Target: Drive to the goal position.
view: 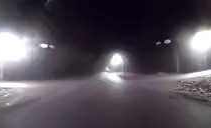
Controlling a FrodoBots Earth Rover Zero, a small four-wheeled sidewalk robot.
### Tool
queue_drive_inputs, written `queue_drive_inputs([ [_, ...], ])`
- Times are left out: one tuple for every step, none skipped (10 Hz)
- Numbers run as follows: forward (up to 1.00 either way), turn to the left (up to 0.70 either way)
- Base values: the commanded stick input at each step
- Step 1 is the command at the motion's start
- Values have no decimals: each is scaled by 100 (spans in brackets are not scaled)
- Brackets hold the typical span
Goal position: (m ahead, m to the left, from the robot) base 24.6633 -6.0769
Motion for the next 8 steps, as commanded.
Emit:
queue_drive_inputs([
  [100,0],
  [100,0],
  [100,0],
  [100,0],
  [100,0],
  [100,0],
  [100,0],
  [100,0],
])
